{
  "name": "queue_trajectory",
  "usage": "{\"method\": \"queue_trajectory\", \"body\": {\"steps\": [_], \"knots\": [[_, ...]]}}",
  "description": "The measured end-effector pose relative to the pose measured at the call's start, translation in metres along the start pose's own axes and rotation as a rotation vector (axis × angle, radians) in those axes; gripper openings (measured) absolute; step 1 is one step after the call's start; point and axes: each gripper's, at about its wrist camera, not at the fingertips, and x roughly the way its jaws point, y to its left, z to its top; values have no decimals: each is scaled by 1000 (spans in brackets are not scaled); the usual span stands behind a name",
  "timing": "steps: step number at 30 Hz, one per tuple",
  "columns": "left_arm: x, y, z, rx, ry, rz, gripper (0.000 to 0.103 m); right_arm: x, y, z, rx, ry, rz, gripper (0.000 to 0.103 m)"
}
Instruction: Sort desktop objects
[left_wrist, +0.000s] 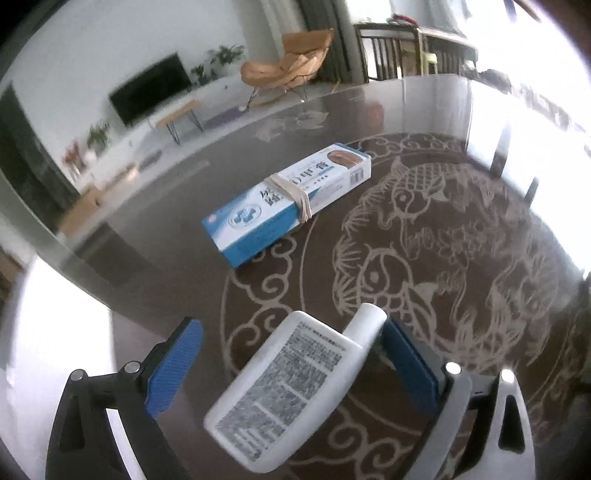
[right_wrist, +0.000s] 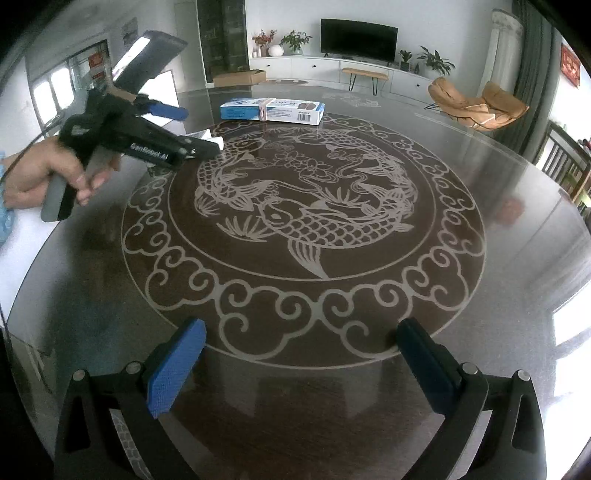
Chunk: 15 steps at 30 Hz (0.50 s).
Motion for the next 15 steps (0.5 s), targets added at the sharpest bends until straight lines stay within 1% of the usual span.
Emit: {"method": "queue_trajectory", "body": {"steps": [1,2,3,4,5,6,7,8,11,14,15], "knots": [[2,6,-2,-47,19,-34,99,0,0,0,0,0,0,103],[5,11,-4,-97,43,-86,99,0,0,0,0,-1,0,103],[6,16,-9,-147,60,-132,96,0,0,0,0,-1,0,103],[2,18,-14,-172,41,-116,87,0,0,0,0,0,0,103],[-2,18,-18,-181,26,-106,74,0,0,0,0,0,0,103],[-8,17,-23,-193,13,-95,67,0,0,0,0,0,-1,103],[-13,15,-28,-211,6,-84,55,0,0,0,1,0,-1,103],[-17,14,-33,-229,1,-71,52,0,0,0,1,0,-1,103],[-30,5,-54,-289,-3,-29,51,0,0,0,1,-1,-1,103],[-54,-14,-85,-350,-15,16,51,0,0,0,1,-1,-1,103],[-58,-17,-89,-362,-19,26,51,0,0,0,1,-1,-1,103]]}}
